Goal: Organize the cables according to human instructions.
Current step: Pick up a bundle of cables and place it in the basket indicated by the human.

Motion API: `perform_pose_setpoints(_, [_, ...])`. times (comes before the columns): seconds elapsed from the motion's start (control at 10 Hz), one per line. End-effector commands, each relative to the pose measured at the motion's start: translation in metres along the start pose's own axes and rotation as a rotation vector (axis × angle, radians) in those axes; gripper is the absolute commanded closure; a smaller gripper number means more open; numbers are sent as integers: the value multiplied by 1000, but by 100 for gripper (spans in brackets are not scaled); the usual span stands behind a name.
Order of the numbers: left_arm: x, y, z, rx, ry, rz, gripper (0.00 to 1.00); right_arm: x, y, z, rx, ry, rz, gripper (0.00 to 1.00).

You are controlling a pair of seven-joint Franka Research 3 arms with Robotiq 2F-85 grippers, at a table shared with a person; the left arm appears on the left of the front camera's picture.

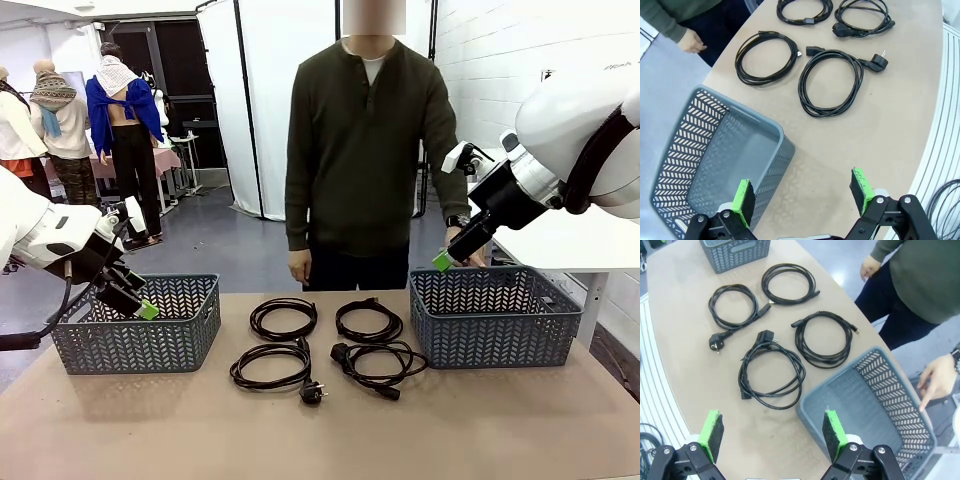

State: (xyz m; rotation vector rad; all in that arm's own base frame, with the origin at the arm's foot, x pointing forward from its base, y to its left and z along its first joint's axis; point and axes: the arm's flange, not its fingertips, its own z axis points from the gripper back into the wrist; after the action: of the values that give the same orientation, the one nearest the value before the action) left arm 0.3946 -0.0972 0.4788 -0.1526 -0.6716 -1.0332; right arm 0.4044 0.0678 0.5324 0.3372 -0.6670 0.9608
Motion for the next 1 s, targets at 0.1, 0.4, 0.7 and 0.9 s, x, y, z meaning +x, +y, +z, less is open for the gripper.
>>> perform_pose_setpoints(0.1, [-4,-2,0,-5,-4,5,0,-5,-1,-4,16,-22,19,0])
perform_pose_setpoints(0.4, [-4,-2,0,-5,-4,5,0,9,11,-15,14,37,-70,0])
perform_pose_setpoints(0.7, [-4,-2,0,-5,-4,5,0,29,26,-48,15,118,-128,0])
perform_pose_setpoints(0.9, [-4,-2,0,-5,-4,5,0,40,36,-78,-21,191,-149,0])
